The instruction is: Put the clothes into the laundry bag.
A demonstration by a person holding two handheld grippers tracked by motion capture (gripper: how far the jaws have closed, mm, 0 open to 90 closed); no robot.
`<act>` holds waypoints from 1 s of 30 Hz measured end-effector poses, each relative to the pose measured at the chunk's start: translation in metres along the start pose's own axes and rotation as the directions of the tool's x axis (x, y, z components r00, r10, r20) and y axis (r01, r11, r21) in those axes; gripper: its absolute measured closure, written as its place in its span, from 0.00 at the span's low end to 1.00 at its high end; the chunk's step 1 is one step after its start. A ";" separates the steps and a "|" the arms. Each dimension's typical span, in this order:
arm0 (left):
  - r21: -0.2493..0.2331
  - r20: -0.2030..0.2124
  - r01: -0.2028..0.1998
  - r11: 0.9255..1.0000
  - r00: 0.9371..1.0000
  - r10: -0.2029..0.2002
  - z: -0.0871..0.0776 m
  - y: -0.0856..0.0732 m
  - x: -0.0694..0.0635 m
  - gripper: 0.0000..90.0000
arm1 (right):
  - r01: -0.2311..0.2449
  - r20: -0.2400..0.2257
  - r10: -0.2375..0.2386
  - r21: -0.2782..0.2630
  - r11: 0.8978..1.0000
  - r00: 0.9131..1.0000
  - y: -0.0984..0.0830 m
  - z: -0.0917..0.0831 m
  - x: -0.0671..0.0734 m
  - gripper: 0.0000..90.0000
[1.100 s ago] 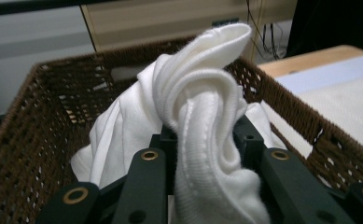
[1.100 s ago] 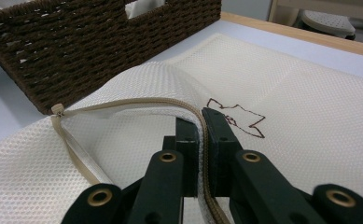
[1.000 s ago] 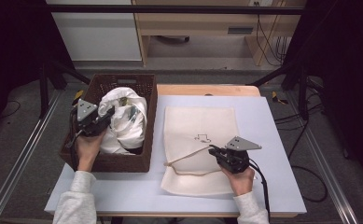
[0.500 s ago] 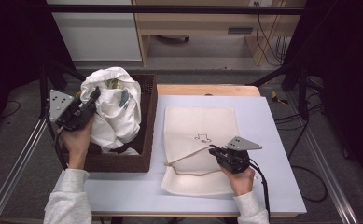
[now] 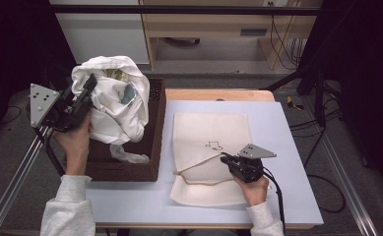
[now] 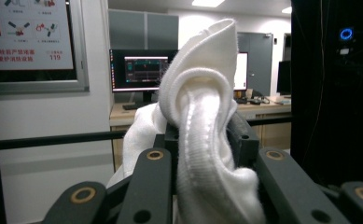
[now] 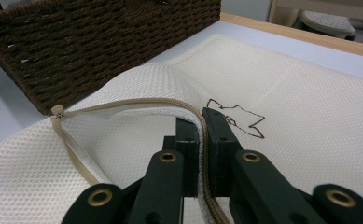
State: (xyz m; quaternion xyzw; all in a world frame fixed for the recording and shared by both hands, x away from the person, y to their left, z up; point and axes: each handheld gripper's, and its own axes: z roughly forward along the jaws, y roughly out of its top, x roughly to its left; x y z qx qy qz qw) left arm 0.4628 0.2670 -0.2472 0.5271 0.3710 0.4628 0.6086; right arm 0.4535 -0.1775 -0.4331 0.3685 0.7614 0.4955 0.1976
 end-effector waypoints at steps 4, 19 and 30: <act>-0.037 0.015 0.003 0.999 1.000 -0.003 -0.003 0.014 -0.007 0.81 | -0.001 0.000 0.001 -0.001 1.000 1.000 0.000 0.000 0.000 0.95; -0.148 0.092 0.036 0.988 0.996 -0.023 -0.010 0.059 -0.039 0.81 | -0.003 -0.001 0.003 -0.002 1.000 1.000 0.000 0.000 0.000 0.95; -0.187 0.169 0.050 0.981 0.985 -0.018 -0.008 0.080 -0.075 0.81 | -0.004 0.000 0.004 -0.004 1.000 1.000 0.000 0.000 -0.001 0.95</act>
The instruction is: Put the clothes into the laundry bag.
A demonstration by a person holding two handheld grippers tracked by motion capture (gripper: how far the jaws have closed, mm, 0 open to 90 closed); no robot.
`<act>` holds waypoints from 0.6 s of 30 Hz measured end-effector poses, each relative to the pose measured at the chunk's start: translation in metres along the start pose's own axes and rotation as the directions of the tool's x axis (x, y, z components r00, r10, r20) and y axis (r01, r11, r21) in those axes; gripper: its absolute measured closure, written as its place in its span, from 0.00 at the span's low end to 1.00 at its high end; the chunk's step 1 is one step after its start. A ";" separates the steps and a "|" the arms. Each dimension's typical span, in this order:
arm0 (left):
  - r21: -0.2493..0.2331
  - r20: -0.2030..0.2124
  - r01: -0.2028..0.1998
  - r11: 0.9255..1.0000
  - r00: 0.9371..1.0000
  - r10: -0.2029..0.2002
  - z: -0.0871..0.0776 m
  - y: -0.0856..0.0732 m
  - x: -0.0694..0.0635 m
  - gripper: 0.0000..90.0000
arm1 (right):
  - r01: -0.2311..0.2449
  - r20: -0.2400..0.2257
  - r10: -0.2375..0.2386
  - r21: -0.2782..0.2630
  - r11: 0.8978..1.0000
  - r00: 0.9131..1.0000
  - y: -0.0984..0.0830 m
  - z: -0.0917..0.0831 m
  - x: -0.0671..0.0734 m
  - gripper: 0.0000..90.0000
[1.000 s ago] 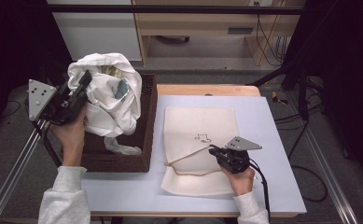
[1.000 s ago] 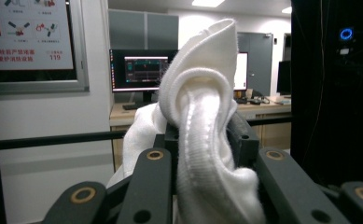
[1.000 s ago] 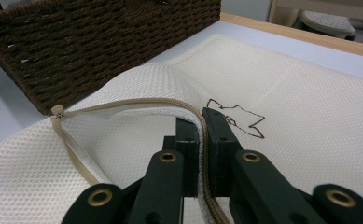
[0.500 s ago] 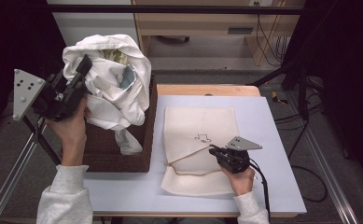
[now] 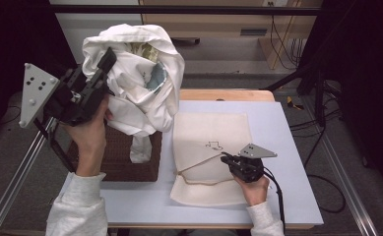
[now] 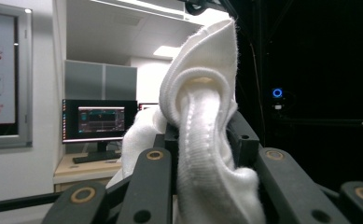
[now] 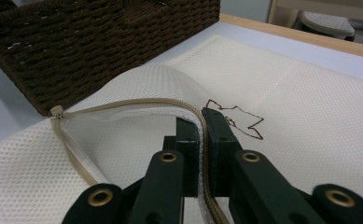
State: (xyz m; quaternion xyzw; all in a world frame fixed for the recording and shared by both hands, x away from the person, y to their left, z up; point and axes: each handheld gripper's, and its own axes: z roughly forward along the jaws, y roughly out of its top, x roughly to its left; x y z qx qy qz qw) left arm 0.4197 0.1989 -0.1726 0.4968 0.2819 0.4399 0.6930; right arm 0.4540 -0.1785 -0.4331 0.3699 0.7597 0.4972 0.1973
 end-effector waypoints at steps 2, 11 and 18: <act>-0.009 0.009 0.000 1.000 1.000 0.000 0.003 0.002 -0.006 0.81 | -0.001 -0.001 0.001 0.000 1.000 1.000 0.000 0.000 0.000 0.95; -0.039 0.040 -0.010 0.999 0.999 0.012 0.015 0.015 -0.028 0.81 | -0.002 -0.001 0.002 -0.003 1.000 1.000 0.000 -0.002 -0.001 0.95; -0.057 0.080 -0.001 0.998 0.997 0.006 0.026 0.026 -0.054 0.81 | -0.004 0.001 0.004 -0.006 1.000 1.000 0.000 -0.002 -0.003 0.95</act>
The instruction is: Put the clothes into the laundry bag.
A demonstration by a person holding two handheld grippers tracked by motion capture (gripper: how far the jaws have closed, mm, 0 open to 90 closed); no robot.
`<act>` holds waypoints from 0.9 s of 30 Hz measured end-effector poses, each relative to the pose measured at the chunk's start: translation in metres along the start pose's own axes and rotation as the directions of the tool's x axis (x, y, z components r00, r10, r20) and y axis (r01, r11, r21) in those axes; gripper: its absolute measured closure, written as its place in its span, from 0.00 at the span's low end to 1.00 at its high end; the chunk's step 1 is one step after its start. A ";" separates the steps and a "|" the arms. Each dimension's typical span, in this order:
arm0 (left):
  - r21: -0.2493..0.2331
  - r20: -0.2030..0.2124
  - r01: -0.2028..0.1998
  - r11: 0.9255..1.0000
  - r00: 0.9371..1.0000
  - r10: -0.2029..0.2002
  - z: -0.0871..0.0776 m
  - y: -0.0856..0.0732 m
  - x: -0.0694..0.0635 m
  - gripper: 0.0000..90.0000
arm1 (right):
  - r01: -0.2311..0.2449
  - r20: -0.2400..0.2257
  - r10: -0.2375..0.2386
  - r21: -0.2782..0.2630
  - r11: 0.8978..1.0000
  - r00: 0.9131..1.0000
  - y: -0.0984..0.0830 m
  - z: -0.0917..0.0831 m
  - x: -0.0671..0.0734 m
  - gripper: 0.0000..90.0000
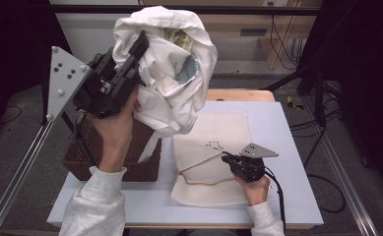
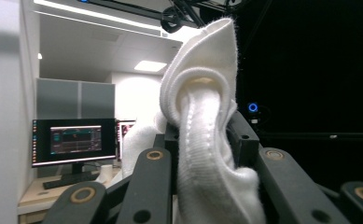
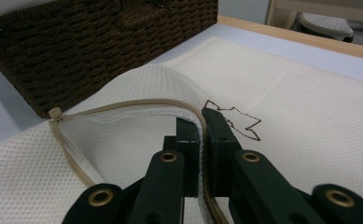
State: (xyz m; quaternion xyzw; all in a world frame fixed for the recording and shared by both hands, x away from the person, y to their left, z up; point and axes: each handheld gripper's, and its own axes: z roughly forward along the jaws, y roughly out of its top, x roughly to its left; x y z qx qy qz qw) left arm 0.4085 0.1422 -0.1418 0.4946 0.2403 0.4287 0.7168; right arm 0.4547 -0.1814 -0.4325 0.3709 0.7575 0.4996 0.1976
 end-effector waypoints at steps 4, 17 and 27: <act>-0.003 0.021 0.004 1.000 1.000 -0.004 0.008 0.004 -0.011 0.81 | 0.001 0.001 -0.001 0.000 1.000 1.000 -0.001 0.001 -0.001 0.96; -0.034 0.101 0.012 0.999 0.995 -0.008 0.047 0.024 -0.066 0.81 | -0.012 0.000 0.012 -0.013 1.000 1.000 0.000 -0.002 -0.004 0.96; -0.051 0.158 0.010 0.999 0.987 -0.001 0.070 0.036 -0.103 0.81 | -0.022 0.003 0.022 -0.034 0.999 1.000 0.000 -0.007 -0.008 0.96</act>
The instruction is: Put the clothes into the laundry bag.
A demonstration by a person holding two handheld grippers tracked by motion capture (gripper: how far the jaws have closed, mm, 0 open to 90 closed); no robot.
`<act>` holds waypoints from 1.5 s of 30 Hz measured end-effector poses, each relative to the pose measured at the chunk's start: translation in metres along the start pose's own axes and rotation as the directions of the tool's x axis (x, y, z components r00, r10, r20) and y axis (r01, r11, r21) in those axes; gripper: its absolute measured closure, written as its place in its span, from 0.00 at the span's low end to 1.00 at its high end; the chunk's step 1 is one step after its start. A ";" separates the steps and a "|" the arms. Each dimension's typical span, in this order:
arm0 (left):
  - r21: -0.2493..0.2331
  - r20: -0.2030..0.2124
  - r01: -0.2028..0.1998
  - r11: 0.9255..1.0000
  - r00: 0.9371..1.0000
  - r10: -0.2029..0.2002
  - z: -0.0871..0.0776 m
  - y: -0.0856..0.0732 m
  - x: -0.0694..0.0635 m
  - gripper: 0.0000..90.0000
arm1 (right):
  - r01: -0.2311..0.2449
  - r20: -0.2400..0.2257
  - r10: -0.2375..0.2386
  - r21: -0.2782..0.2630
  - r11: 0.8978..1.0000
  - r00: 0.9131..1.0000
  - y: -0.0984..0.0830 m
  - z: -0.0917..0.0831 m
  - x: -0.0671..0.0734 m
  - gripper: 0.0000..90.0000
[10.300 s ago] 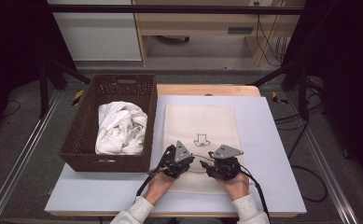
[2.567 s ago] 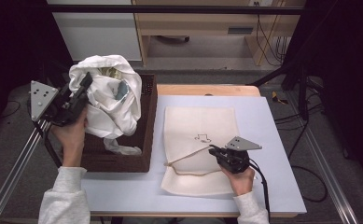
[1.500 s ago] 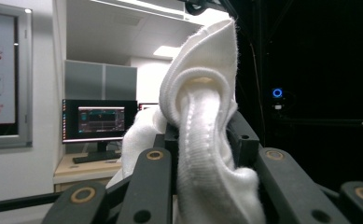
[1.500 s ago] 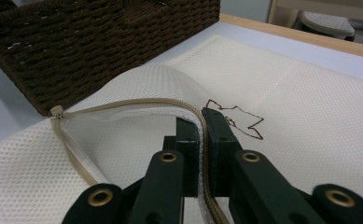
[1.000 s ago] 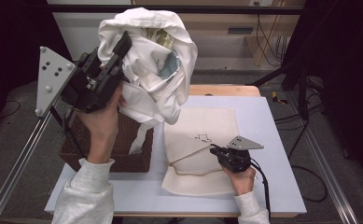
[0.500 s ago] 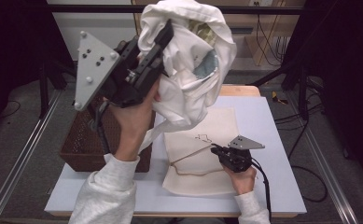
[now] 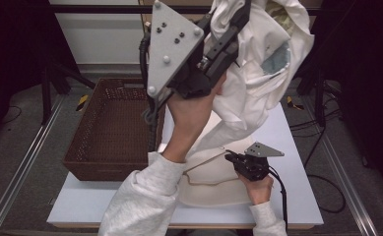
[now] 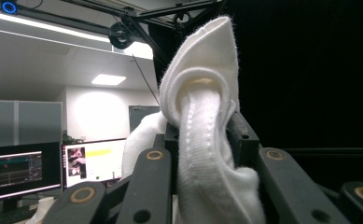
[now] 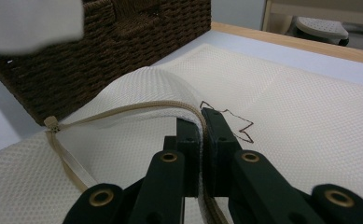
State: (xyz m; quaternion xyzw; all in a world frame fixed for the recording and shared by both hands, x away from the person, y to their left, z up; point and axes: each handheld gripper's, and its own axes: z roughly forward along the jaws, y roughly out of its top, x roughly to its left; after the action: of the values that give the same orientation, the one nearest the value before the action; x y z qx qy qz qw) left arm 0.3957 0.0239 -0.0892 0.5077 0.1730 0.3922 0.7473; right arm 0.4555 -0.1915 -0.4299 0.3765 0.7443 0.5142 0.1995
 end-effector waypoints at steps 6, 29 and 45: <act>0.026 0.012 0.015 1.000 1.000 -0.015 -0.008 -0.013 0.004 0.81 | -0.017 0.014 0.017 0.004 1.000 1.000 -0.001 -0.001 -0.004 0.96; 0.314 0.010 0.014 0.949 1.000 -0.018 -0.142 -0.107 0.065 0.81 | -0.021 0.046 0.021 0.017 1.000 0.999 0.000 0.011 -0.003 0.96; 0.523 0.141 -0.019 0.852 0.988 -0.065 -0.175 -0.201 0.019 0.80 | -0.026 0.063 0.025 0.016 1.000 0.998 0.001 0.017 -0.004 0.96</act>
State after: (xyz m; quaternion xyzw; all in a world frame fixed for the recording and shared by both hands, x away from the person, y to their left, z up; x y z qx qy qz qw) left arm 0.3753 0.1122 -0.3408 0.7179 0.2210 0.2812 0.5972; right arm 0.4705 -0.1840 -0.4358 0.4039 0.7371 0.4982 0.2130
